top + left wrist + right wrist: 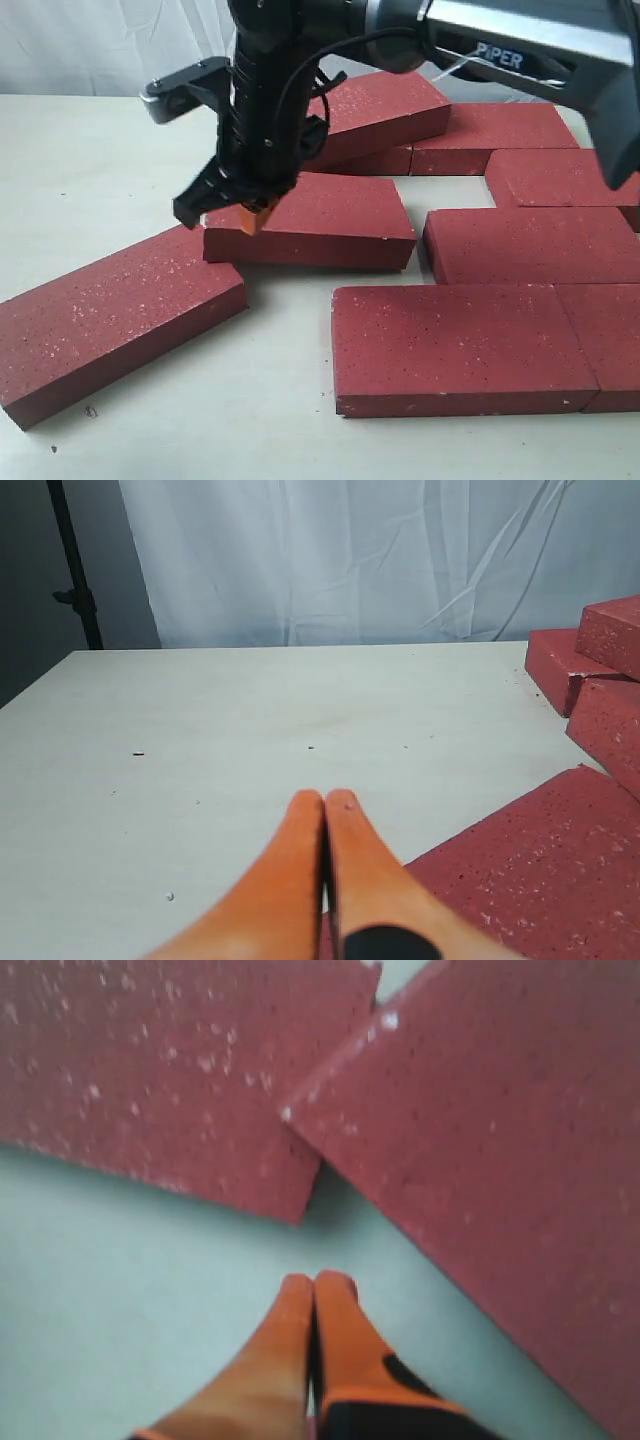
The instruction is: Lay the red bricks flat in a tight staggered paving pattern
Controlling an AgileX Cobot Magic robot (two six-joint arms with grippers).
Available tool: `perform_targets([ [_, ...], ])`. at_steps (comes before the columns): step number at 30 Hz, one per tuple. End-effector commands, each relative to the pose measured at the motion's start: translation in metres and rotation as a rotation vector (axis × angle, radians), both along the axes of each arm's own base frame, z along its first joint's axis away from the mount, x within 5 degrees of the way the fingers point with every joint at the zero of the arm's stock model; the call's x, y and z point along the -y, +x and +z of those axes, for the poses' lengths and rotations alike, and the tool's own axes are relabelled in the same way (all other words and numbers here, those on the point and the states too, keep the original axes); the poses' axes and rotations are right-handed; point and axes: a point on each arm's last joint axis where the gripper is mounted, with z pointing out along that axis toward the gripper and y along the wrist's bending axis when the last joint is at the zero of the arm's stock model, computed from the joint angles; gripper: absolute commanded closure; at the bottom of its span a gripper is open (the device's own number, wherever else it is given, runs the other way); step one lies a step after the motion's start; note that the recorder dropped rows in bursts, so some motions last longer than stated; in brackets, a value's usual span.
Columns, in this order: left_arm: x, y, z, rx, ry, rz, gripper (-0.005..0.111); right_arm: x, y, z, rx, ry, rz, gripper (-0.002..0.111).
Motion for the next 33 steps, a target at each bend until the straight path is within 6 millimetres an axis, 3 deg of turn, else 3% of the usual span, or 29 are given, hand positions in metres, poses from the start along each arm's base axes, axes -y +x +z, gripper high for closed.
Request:
perform_targets([
  [1,0.0,0.0,-0.001,0.0,-0.007,0.004,0.107,0.022,-0.01,-0.014,-0.015,-0.108,0.024,0.109],
  [7,0.0,0.0,-0.001,0.0,-0.007,0.004,0.107,0.03,-0.011,-0.05,-0.035,-0.155,-0.033,0.109],
  [12,0.0,0.0,-0.001,0.0,-0.007,0.004,0.107,0.029,0.004,-0.067,0.09,-0.155,-0.175,0.109],
  [20,0.0,0.0,-0.001,0.0,-0.007,0.004,0.107,0.033,0.023,-0.067,0.27,-0.154,-0.329,0.109],
  [26,0.0,0.0,-0.001,0.0,-0.007,0.004,0.107,0.036,0.027,-0.065,0.328,-0.181,-0.337,0.109],
  [30,0.0,0.0,-0.001,0.0,-0.007,0.004,0.107,0.034,0.021,-0.068,0.248,-0.163,-0.376,0.109],
  [33,0.0,0.0,-0.001,0.0,-0.007,0.004,0.107,0.024,0.004,-0.071,0.09,-0.13,-0.248,0.109],
])
